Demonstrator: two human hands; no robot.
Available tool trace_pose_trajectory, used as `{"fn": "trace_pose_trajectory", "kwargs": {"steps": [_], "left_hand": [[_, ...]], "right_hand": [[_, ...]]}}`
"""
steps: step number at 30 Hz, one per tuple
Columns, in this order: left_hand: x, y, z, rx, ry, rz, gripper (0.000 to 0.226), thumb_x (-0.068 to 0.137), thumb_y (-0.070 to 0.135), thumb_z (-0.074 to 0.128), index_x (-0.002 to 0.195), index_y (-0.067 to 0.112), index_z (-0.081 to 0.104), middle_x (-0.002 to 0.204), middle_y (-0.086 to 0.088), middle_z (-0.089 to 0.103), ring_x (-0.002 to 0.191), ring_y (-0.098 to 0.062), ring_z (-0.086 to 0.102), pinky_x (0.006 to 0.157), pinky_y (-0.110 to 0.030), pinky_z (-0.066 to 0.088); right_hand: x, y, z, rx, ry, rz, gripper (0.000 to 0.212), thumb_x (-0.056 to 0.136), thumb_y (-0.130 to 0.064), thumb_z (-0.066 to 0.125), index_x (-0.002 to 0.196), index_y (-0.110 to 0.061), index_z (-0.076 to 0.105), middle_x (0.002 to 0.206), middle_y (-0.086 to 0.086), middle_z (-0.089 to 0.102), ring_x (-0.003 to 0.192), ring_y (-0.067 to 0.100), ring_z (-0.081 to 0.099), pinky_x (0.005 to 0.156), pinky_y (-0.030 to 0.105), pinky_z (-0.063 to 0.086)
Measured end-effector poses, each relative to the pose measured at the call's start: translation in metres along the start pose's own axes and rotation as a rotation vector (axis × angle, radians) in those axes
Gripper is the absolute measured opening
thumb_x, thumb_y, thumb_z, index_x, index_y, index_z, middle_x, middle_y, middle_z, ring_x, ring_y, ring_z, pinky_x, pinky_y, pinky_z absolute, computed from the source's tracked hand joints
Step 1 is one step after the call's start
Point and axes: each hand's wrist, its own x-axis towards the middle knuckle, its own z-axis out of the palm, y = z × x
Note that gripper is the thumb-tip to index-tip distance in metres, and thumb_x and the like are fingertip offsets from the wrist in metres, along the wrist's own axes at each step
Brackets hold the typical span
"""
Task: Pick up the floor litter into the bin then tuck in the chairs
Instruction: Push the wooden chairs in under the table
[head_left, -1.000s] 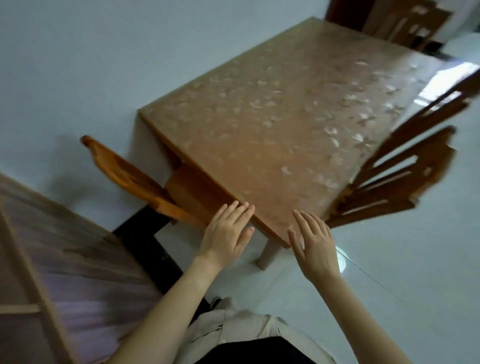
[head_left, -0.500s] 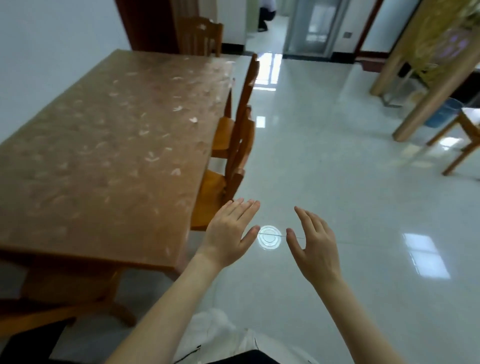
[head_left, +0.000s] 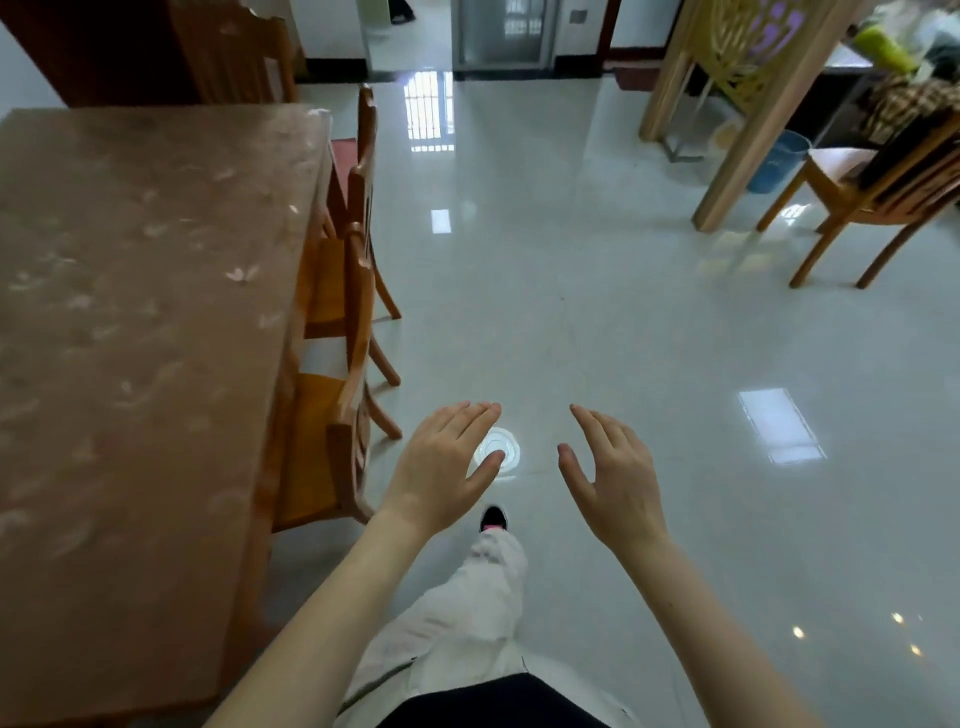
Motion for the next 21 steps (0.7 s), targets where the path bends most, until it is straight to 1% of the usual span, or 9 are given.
{"fn": "trace_pose_trajectory", "kwargs": {"steps": [6, 10, 13, 16, 21], "left_hand": [[0.172, -0.026, 0.005, -0.029, 0.079, 0.007, 0.054, 0.095, 0.045, 0.039, 0.137, 0.013, 0.051, 0.136, -0.003, 0.056, 0.127, -0.022, 0.050, 0.109, -0.038, 0.037], [0.300, -0.023, -0.014, -0.031, 0.132, 0.093, 0.055, 0.095, 0.045, 0.040, 0.137, 0.012, 0.052, 0.135, -0.005, 0.057, 0.126, -0.023, 0.051, 0.107, -0.041, 0.039], [0.380, -0.016, -0.017, -0.046, 0.168, 0.140, 0.053, 0.095, 0.044, 0.042, 0.137, 0.012, 0.051, 0.135, -0.004, 0.057, 0.127, -0.022, 0.050, 0.107, -0.041, 0.040], [0.442, -0.017, 0.003, -0.042, 0.160, 0.163, 0.052, 0.095, 0.043, 0.042, 0.137, 0.012, 0.052, 0.135, -0.004, 0.057, 0.126, -0.022, 0.050, 0.106, -0.039, 0.040], [0.537, -0.027, 0.063, -0.029, 0.106, 0.128, 0.052, 0.095, 0.044, 0.042, 0.136, 0.013, 0.053, 0.135, -0.003, 0.057, 0.126, -0.023, 0.050, 0.107, -0.040, 0.039]], "right_hand": [[0.168, 0.048, -0.016, -0.046, 0.036, -0.041, 0.054, 0.094, -0.044, 0.043, 0.134, -0.011, 0.057, 0.126, 0.005, 0.064, 0.118, 0.025, 0.057, 0.099, 0.039, 0.043], [0.277, 0.078, -0.049, -0.083, 0.125, -0.052, 0.053, 0.094, -0.044, 0.043, 0.133, -0.011, 0.057, 0.125, 0.005, 0.064, 0.116, 0.024, 0.058, 0.098, 0.038, 0.044], [0.341, 0.104, -0.064, -0.094, 0.173, -0.041, 0.051, 0.095, -0.042, 0.044, 0.132, -0.010, 0.058, 0.123, 0.005, 0.065, 0.115, 0.024, 0.058, 0.097, 0.037, 0.044], [0.395, 0.139, -0.065, -0.102, 0.179, -0.023, 0.051, 0.095, -0.043, 0.043, 0.132, -0.011, 0.058, 0.124, 0.005, 0.065, 0.117, 0.023, 0.057, 0.098, 0.038, 0.044], [0.491, 0.213, -0.047, -0.077, 0.116, -0.016, 0.052, 0.095, -0.044, 0.042, 0.133, -0.012, 0.058, 0.126, 0.005, 0.064, 0.118, 0.024, 0.058, 0.099, 0.040, 0.045]]}}
